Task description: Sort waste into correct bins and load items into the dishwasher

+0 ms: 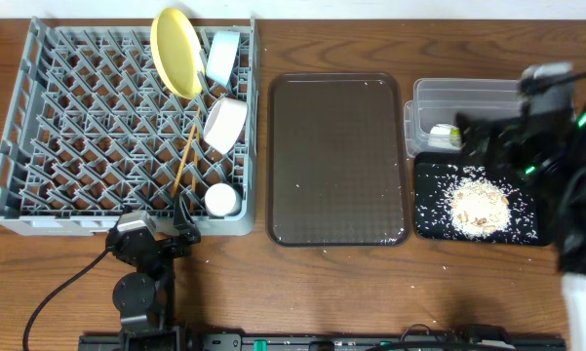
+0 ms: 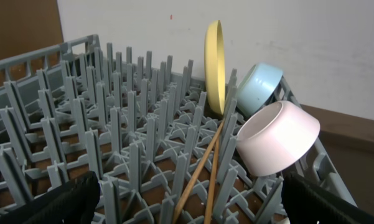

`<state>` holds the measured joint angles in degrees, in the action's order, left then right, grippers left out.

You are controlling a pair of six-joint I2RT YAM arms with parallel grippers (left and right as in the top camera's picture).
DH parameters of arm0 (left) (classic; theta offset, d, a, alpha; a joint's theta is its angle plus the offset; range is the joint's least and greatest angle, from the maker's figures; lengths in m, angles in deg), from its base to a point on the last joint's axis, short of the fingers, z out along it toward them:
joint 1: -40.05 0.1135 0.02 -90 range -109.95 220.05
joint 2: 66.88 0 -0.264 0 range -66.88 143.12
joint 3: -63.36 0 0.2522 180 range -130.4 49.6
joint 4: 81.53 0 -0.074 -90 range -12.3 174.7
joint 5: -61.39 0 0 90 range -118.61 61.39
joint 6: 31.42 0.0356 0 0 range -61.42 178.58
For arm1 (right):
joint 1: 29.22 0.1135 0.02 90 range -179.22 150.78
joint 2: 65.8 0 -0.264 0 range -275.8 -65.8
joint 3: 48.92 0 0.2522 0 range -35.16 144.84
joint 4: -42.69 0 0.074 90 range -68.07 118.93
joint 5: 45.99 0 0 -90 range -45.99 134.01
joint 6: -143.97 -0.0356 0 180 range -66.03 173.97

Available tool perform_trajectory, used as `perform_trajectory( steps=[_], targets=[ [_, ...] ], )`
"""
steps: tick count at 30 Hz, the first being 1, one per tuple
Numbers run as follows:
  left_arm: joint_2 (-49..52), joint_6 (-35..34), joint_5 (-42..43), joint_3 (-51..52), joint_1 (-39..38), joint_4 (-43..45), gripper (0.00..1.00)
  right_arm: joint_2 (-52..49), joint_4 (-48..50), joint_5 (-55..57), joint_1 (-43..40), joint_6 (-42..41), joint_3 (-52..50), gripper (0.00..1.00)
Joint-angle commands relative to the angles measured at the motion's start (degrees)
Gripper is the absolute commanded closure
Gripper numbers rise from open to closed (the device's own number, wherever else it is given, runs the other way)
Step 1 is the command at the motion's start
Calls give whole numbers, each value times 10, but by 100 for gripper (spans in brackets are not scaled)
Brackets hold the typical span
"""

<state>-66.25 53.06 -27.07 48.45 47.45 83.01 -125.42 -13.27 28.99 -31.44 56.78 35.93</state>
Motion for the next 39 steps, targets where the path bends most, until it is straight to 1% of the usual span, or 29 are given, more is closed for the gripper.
perform_trajectory(
  steps=[1,6,10,14,17,25,31,35,39],
  targets=[
    [-2,7,-7,9,2,-23,7,75,99,-2,17,36,-135,1],
    [-2,7,-7,9,2,-23,7,196,278,-7,21,17,-344,1],
    [-2,7,-7,9,2,-23,7,297,374,-6,24,17,-480,1],
    [-2,7,-7,9,2,-23,7,392,426,-6,27,9,-579,1],
    [-2,7,-7,9,2,-23,7,447,440,-5,31,9,-626,1],
    [-2,7,-7,9,2,-23,7,526,473,29,50,8,-706,1],
    [-2,7,-7,9,2,-23,7,563,446,55,56,7,-708,1],
    [-2,7,-7,9,2,-23,7,595,410,58,56,7,-708,1],
    [-2,7,-7,9,2,-23,7,593,386,58,57,7,-708,1]
  ],
)
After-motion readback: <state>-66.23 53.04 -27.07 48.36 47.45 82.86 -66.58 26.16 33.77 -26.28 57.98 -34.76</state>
